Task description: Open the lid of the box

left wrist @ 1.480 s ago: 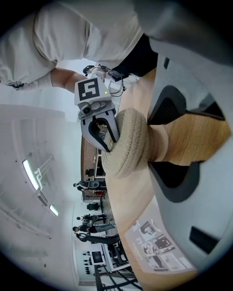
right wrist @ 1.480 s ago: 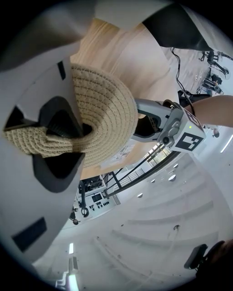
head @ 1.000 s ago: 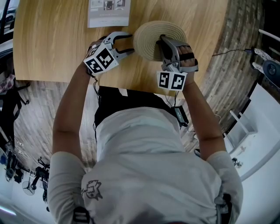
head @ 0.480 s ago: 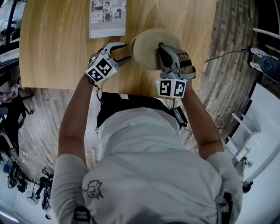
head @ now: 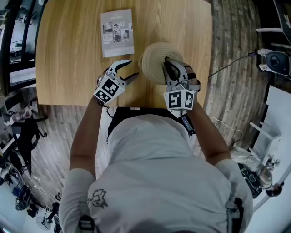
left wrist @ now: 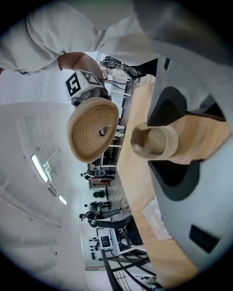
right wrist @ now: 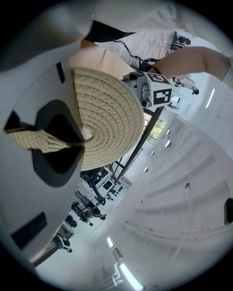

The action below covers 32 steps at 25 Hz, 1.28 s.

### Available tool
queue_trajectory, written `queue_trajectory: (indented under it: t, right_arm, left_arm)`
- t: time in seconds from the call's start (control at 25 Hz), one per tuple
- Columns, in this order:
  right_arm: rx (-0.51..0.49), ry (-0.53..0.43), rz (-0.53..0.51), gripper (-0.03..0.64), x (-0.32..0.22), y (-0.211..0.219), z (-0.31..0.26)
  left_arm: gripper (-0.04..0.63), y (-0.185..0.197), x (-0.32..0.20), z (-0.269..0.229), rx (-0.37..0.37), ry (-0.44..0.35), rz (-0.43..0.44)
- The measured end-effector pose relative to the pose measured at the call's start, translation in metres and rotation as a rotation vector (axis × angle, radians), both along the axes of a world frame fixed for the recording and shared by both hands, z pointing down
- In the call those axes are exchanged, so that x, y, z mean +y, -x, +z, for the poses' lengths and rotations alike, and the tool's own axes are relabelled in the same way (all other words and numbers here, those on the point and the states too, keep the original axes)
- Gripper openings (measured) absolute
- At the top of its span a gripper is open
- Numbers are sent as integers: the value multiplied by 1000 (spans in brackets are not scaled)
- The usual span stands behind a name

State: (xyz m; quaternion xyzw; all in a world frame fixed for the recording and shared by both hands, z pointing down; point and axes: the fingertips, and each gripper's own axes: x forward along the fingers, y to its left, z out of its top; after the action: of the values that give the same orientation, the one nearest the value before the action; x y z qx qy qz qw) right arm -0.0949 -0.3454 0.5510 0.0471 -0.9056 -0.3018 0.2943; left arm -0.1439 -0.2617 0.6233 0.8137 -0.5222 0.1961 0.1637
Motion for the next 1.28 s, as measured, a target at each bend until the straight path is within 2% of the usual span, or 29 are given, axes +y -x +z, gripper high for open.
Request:
queue_trajectory:
  t: [0.56,0.68,0.84,1.0,1.12,1.28]
  right_arm:
    - [-229,284,212,41,43,-10,-72]
    - [-291,320,263,41,53,-11,-84]
    - [-357,366,308,41,74,-17,-102]
    - [-395,365,321,41,97,-20,-113]
    - [-417,368,337,40,114,-24,-120]
    - [-445,401,360,40,139,-31,-127]
  left_arm:
    - [225,0,30,-148,145,-246,-77]
    - [186,4,39,-164,115,-283,-75]
    - [133,10,62,-174,103,-276,-99]
    - [74,15,84,-186,100,-291,-104]
    - [17,11,99,-192,88,-302,-78]
    - [6,4,120,-204,86,-330,-33]
